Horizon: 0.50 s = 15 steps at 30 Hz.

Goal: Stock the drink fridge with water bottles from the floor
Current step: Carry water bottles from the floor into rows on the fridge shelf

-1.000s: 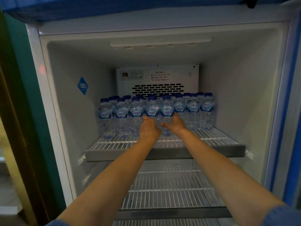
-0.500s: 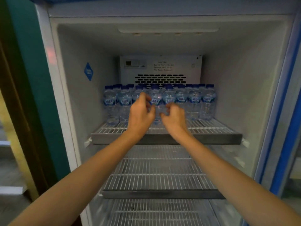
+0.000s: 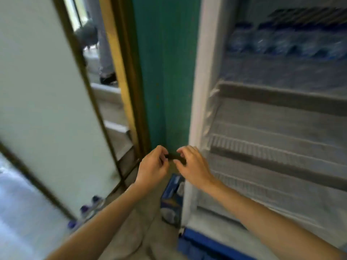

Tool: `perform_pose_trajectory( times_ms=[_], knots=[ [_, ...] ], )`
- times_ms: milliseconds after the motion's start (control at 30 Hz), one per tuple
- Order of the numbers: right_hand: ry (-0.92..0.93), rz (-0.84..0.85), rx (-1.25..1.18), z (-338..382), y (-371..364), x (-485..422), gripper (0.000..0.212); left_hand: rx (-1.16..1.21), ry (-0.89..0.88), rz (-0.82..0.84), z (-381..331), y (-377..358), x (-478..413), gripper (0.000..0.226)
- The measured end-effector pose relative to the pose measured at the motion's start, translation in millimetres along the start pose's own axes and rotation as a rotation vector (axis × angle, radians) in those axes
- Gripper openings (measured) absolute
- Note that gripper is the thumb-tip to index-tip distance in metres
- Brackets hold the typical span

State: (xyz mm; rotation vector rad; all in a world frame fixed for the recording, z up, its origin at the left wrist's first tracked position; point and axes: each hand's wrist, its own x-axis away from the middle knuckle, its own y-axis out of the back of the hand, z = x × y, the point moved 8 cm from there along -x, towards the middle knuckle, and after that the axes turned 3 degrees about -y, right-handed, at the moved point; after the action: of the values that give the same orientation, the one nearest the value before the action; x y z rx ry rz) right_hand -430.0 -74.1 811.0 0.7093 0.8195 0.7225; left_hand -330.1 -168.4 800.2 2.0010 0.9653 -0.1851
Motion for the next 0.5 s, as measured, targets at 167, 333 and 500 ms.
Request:
perform_pose_trajectory(
  times_ms=[167,333,500],
  knots=[
    [-0.020,0.339,-0.018,50,-153,16,0.035,-0.162,0.396,0.114,152,41,102,0.017],
    [-0.237,0.589,-0.075,61,-282,47,0.037,-0.191,0.691,0.081,252,64,206,0.015],
    [-0.363,0.781,-0.139,58,-408,61,0.053,-0.142,1.039,-0.042,351,57,285,0.030]
  ],
)
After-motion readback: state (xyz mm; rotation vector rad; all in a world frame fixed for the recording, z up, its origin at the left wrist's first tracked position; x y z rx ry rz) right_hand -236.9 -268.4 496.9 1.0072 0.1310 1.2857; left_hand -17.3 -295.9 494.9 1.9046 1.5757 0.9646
